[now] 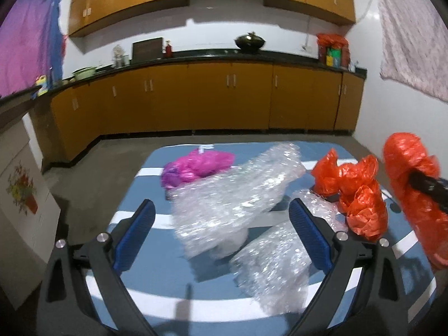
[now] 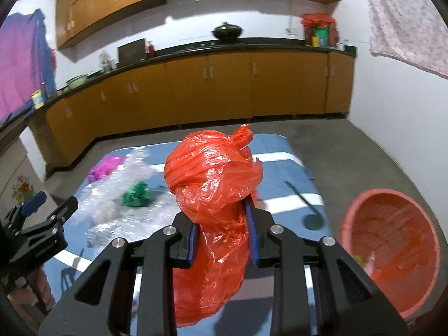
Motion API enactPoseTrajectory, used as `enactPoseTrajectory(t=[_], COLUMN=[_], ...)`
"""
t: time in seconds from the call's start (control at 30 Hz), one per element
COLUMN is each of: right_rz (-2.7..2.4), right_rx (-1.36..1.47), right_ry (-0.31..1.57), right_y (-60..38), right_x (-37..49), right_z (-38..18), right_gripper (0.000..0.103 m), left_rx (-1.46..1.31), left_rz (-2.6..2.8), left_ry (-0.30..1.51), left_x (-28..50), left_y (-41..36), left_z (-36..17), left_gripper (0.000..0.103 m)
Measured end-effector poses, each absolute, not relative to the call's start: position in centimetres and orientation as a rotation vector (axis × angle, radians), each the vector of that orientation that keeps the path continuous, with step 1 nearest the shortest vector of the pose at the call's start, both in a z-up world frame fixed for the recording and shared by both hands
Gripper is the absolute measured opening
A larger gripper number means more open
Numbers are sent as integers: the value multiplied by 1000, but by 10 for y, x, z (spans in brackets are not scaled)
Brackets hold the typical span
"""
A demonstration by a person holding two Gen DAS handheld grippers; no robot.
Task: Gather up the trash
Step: 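Grasp a red plastic bag with the right gripper while the left reaches the bubble wrap, then grasp and lift the bubble wrap with the left gripper while the right carries the red bag toward the basket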
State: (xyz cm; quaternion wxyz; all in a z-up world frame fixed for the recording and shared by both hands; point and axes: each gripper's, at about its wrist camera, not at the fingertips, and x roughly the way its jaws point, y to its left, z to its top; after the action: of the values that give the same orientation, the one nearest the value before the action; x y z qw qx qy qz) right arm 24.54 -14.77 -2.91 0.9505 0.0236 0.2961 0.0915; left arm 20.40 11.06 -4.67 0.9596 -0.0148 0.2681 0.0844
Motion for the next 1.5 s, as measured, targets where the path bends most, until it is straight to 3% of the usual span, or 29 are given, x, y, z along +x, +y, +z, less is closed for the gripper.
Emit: enactPoseTrajectory(t=[0.17, 0.3, 0.37, 0.47, 0.53, 0.73, 1.5], right_rz=[135, 126, 128, 128, 126, 125, 13], right_rx=[98, 112, 119, 126, 131, 150, 147], right_ry=[638, 648, 652, 653, 653, 646, 528], right_y=[-177, -186, -192, -194, -197, -205, -264], right_x=[249, 250, 249, 248, 246, 239, 182], right_z=[-38, -41, -42, -42, -42, -37, -2], right_gripper=[29, 29, 29, 29, 29, 29, 29], left_rx=[43, 106, 115, 86, 66, 54, -92], left_rz=[160, 175, 164, 127, 111, 65, -171], left_ry=[586, 625, 649, 694, 686, 622, 518], left_x=[229, 247, 255, 263, 262, 241, 179], left_y=[93, 86, 86, 89, 90, 82, 25], left_z=[-58, -68, -74, -81, -80, -64, 7], left_gripper=[84, 72, 59, 23, 16, 11, 11])
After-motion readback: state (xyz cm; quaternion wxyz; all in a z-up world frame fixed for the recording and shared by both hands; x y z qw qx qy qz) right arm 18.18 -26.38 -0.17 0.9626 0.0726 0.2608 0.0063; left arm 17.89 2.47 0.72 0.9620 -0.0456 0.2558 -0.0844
